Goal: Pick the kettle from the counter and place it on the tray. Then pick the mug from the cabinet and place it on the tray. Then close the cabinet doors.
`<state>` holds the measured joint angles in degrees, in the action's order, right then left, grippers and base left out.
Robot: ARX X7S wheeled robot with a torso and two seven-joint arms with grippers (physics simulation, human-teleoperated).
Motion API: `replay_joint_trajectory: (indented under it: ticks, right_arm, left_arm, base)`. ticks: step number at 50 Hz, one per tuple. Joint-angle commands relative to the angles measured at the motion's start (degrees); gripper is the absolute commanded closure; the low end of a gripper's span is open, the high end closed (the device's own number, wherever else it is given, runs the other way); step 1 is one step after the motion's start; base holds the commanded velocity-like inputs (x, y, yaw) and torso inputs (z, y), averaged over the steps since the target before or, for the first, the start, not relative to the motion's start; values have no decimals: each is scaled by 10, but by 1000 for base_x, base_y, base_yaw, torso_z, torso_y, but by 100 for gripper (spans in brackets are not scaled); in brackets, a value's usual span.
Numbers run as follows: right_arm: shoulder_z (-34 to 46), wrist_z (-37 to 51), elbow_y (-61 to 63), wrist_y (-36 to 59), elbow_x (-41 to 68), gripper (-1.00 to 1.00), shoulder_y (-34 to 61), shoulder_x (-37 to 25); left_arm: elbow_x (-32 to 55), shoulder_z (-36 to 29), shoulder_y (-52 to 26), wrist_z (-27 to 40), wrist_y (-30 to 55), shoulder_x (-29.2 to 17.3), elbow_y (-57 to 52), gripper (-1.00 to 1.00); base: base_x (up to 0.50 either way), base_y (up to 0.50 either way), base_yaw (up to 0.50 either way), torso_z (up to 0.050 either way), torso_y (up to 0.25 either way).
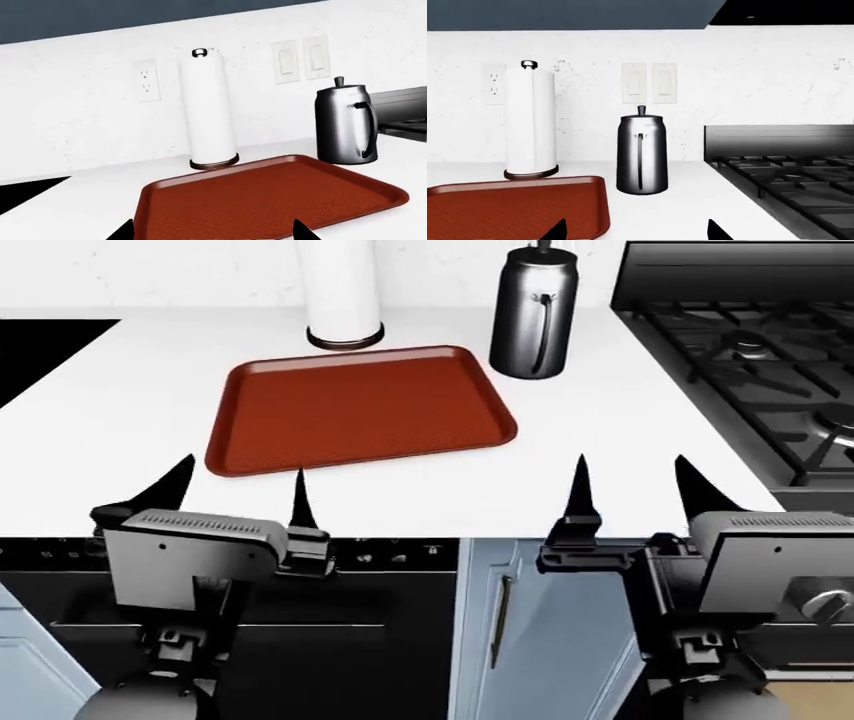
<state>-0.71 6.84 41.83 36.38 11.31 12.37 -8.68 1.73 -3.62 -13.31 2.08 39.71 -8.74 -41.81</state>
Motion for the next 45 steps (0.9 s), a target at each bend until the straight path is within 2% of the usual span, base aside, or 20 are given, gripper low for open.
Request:
replay_joint_trajectory:
  ticks: [1, 6, 8, 11, 26, 35, 45]
  right_arm:
    - [-45, 14, 118, 223, 68, -100, 126, -29]
    - [-75, 15, 136, 331, 105, -100, 202, -35]
    - [-96, 1, 137, 407, 138, -100, 274, -36]
    - [-106, -7, 128, 445, 153, -100, 315, -39]
    - [-137, -11, 121, 523, 193, -100, 385, -39]
    - [-146, 0, 123, 528, 217, -100, 386, -42]
    - [-129, 13, 107, 494, 218, -100, 370, -46]
  left_arm:
    - [12, 10, -98, -11, 151, -26, -85, -100]
    - [28, 24, -163, -23, 242, -30, -105, -100]
    - [37, 40, -241, -38, 304, -47, -97, -100]
    - [45, 57, -281, -50, 336, -54, -90, -100]
    - [51, 65, -334, -56, 373, -74, -76, -100]
    - [59, 76, -345, -58, 410, -69, -86, -100]
    - [69, 85, -351, -67, 412, -70, -106, -100]
  base:
    - [180, 0, 0, 0, 0]
    - [84, 0, 0, 0, 0]
    - [105, 0, 0, 0, 0]
    - [104, 0, 0, 0, 0]
    - [156, 0, 0, 0, 0]
    - [214, 0, 0, 0, 0]
    - [214, 0, 0, 50, 0]
